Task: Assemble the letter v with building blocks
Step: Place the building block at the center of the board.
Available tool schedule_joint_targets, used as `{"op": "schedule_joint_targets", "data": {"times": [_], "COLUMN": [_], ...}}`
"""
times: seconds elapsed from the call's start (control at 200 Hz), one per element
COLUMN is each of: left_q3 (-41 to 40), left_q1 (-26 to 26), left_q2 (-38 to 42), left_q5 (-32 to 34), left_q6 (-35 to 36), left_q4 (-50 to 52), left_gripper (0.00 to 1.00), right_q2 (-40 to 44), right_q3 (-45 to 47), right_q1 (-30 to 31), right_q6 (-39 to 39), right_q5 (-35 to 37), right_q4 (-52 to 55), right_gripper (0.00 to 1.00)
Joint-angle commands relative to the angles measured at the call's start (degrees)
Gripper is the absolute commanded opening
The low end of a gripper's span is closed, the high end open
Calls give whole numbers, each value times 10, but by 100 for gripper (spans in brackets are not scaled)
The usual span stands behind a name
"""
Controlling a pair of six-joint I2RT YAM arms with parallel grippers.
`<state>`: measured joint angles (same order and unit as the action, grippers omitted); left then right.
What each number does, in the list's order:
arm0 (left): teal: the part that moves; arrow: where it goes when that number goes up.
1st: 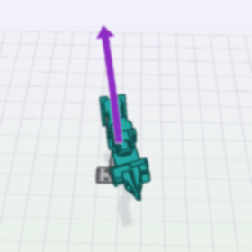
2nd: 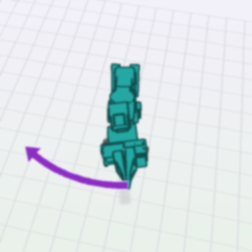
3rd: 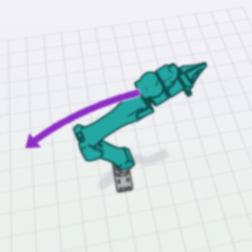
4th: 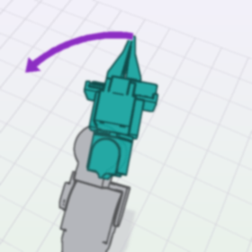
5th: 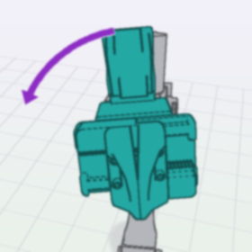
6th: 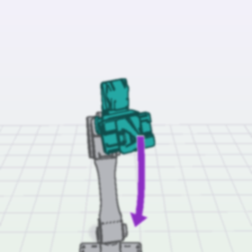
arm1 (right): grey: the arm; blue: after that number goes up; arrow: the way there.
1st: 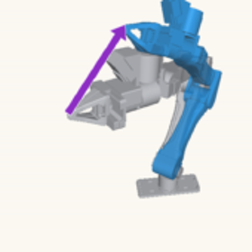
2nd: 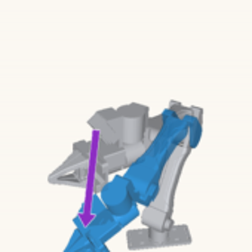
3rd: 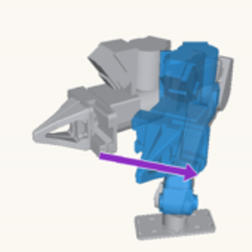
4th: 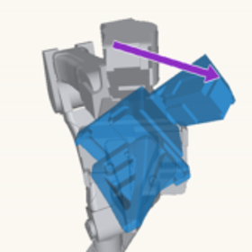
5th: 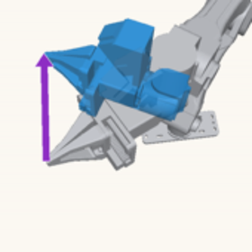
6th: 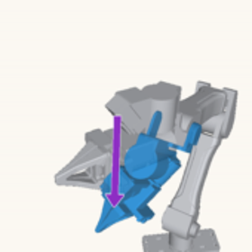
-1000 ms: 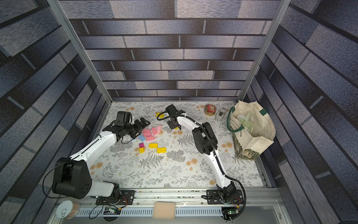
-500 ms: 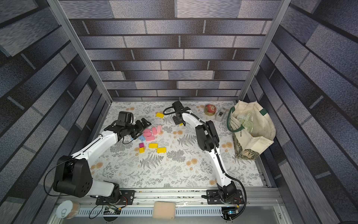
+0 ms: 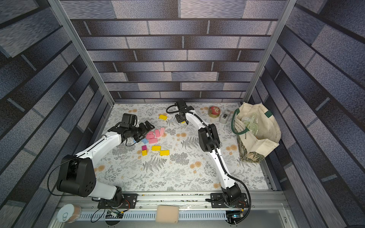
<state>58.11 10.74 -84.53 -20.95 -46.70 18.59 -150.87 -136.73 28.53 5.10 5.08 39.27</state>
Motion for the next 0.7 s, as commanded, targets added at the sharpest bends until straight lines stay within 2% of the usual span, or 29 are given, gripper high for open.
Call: {"op": "schedule_joint_targets", "data": {"times": [0.0,0.17,0.456,0.696], "left_q3": [20,27,31,39], "left_q1": [-8,-10,-9,-5], "left_q2": [-14,-34,-46,-36], "left_q5": [4,-4,-10,8], "left_q6": [15,14,16,34], "left_q4": [13,13,14,31], "left_gripper": [100,100,100,100], "right_q2": [-7,19,-10,7], "right_q3": [-14,10,-42,-54], "right_q1": [4,12,17,20], "right_q6": [-21,-39,-32,-47], "right_q5": [-49,-56,-52,-48], "right_q4": [41,25,56,71], "right_gripper": [35,35,38,47]}}
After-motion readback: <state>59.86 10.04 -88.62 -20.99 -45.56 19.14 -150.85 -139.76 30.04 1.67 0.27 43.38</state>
